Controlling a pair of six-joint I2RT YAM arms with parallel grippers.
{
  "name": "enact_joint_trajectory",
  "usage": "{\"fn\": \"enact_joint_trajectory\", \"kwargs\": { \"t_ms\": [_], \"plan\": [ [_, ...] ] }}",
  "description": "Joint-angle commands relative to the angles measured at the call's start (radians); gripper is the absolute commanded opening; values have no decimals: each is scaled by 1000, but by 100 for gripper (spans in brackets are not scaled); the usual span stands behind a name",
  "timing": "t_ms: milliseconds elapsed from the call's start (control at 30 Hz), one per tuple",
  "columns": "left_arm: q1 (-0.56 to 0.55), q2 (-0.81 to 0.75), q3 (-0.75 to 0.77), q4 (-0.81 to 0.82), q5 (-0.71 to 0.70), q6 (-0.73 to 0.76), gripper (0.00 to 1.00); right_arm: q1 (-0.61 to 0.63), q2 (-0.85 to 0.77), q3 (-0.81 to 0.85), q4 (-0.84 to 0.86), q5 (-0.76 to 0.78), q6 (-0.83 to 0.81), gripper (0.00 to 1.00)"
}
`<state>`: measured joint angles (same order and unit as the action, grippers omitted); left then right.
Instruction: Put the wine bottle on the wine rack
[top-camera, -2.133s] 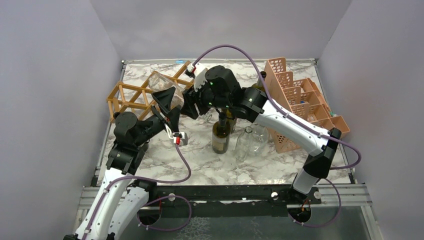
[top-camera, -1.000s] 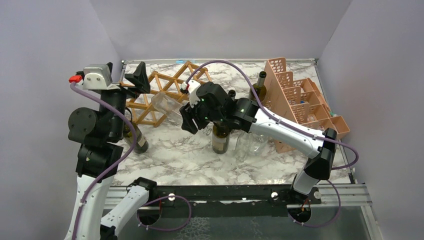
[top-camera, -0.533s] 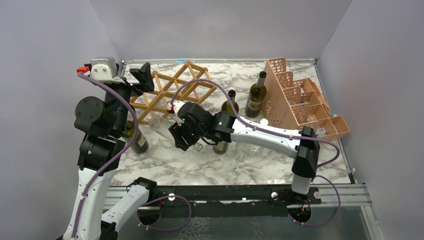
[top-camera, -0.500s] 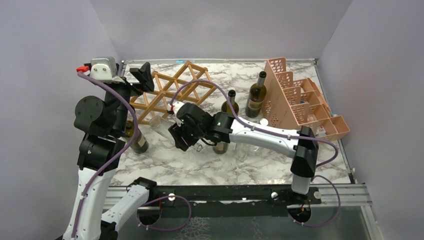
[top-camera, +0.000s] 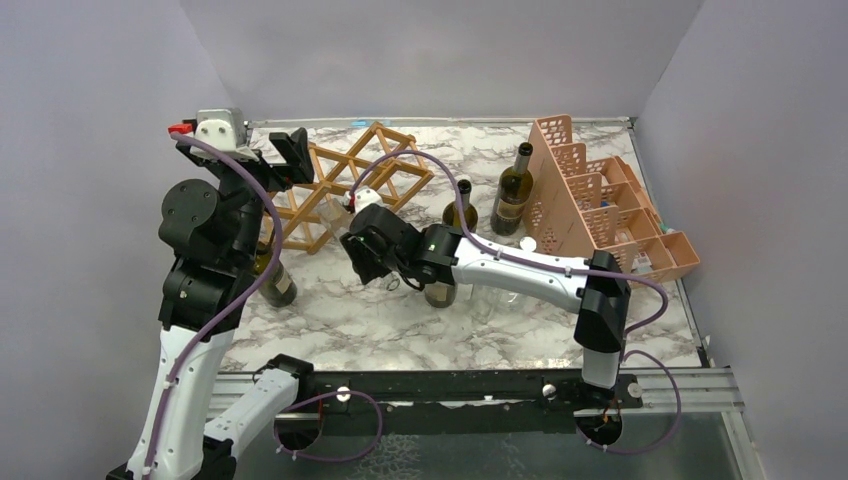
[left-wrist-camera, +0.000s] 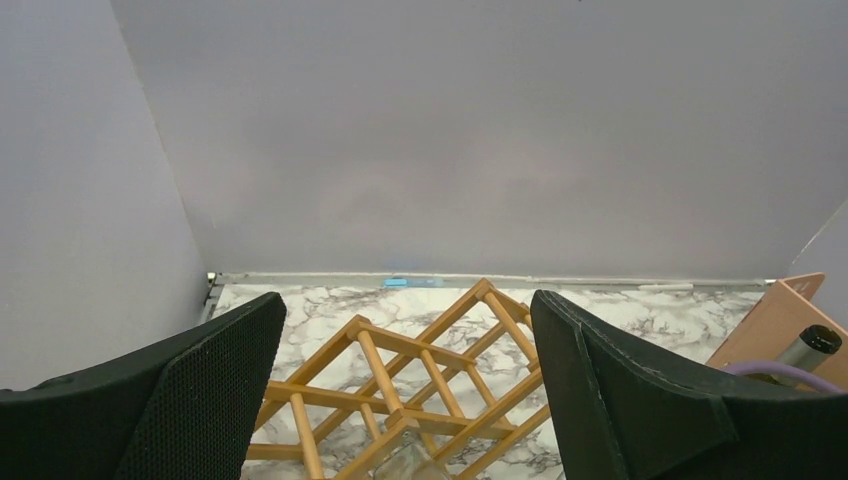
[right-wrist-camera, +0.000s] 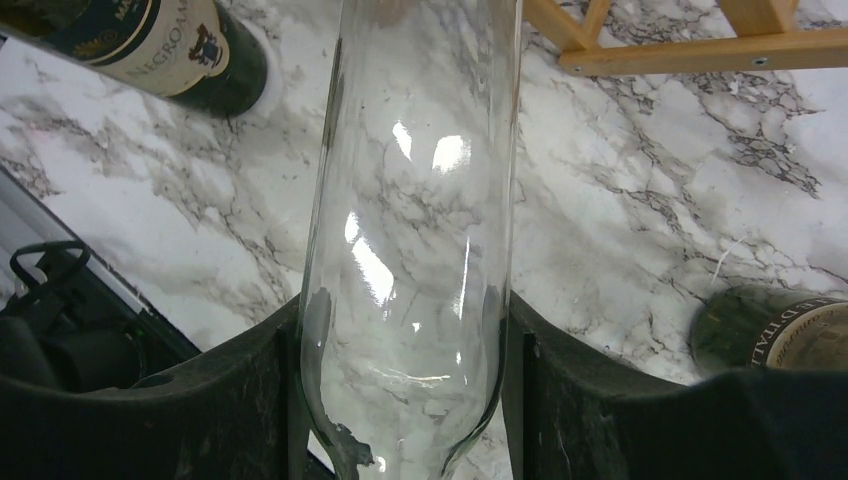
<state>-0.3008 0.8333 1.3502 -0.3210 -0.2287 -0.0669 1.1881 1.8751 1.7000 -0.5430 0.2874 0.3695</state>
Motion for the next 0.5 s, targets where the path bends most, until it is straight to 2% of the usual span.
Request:
{"fn": "enact_joint_trajectory", "kwargs": {
  "t_ms": [0,467],
  "plan": [
    [0,9,36,-20,21,-14,99,2,41,38,112,114,30,1],
    [0,44,52,-76,57,-35,99,-69,95,90,154,161,23,1]
  ]
}}
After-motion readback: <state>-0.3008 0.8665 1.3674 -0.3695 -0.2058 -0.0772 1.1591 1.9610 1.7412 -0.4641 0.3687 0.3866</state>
